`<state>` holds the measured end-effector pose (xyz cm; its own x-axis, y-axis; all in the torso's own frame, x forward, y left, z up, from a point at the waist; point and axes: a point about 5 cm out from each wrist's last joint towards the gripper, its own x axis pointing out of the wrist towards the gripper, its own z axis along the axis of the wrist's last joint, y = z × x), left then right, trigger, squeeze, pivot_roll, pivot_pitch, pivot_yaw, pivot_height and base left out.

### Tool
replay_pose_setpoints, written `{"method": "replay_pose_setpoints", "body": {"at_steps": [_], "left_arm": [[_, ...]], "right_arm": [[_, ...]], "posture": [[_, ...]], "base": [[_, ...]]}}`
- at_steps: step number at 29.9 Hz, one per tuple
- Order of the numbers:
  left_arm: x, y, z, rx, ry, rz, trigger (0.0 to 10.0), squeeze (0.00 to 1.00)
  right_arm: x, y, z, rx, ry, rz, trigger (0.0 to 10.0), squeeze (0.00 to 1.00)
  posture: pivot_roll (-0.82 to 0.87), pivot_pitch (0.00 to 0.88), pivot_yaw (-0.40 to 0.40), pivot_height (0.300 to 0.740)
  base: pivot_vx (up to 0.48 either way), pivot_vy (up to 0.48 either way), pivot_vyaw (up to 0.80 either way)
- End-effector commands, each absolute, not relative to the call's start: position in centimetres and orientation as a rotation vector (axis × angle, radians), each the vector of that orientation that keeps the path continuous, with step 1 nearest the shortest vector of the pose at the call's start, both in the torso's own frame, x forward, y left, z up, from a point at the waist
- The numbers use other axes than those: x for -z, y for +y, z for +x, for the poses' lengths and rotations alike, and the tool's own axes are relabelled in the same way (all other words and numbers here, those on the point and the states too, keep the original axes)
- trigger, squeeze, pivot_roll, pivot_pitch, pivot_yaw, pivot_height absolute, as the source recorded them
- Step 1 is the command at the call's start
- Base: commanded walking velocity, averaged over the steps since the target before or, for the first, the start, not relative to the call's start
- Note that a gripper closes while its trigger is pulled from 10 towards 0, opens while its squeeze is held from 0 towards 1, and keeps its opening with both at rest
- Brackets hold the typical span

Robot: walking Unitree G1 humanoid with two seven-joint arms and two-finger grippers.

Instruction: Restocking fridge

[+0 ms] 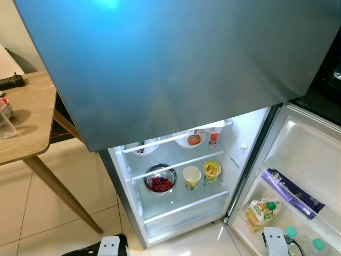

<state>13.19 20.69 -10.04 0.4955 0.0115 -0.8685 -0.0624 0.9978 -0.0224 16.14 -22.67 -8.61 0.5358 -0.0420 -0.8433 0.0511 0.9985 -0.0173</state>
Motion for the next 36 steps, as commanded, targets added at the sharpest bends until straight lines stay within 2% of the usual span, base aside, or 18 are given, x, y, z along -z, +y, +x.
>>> {"method": "replay_pose_setpoints", "body": {"at_steps": [1, 36], "left_arm": [[10.22, 20.50, 12.84, -0.029, 1.073, -0.045, 10.0, 0.00], [10.37, 20.11, 12.63, -0.017, 1.089, -0.040, 10.0, 0.00]], "right_arm": [[8.66, -22.23, 16.27, 0.025, 1.012, 0.012, 10.0, 0.00], [8.90, -22.44, 15.78, 0.060, 1.051, 0.001, 10.0, 0.00]], "posture": [[-0.06, 0.000, -0.013, 0.740], [-0.06, 0.000, -0.016, 0.740]], "base": [[0.000, 0.000, 0.00], [0.000, 0.000, 0.00]]}}
